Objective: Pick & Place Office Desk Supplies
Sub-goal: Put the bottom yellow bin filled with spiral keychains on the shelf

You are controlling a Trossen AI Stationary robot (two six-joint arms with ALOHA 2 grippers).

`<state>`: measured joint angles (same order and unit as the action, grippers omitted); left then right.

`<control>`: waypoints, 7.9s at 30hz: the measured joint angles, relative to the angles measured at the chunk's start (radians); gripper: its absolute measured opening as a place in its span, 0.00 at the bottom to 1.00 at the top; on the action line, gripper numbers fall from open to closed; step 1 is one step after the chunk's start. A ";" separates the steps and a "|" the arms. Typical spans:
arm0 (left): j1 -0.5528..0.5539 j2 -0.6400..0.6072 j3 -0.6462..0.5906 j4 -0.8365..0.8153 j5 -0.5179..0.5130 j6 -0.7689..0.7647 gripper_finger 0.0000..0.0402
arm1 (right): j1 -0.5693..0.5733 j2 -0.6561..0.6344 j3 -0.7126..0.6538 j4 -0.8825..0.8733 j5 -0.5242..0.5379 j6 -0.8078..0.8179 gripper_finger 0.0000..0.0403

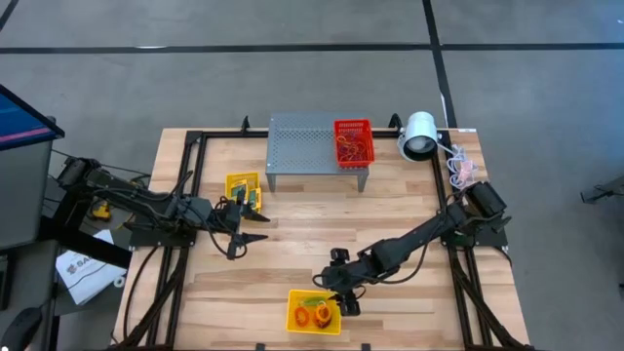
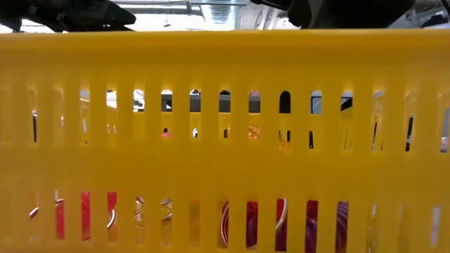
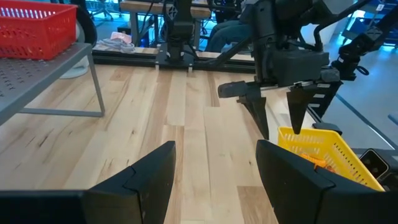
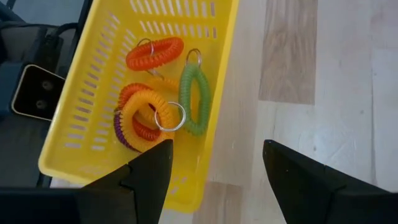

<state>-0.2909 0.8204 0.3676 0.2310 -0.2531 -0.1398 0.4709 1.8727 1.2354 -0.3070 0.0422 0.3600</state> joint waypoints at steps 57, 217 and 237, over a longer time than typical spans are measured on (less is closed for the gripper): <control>0.000 0.000 0.000 -0.008 0.000 -0.027 0.54 | -0.147 0.043 0.000 -0.148 0.302 0.358 0.01; -0.174 0.711 0.530 -0.624 0.015 1.014 0.02 | 0.047 -0.078 0.194 -0.082 0.583 0.115 0.67; -0.158 0.711 0.791 -0.834 -0.058 0.841 0.02 | 0.168 -0.078 0.194 -0.421 0.783 0.381 0.67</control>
<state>-0.4490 1.5314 1.1586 -0.6030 -0.3112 0.7016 0.6394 1.7943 1.4292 -0.7284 0.8249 0.7411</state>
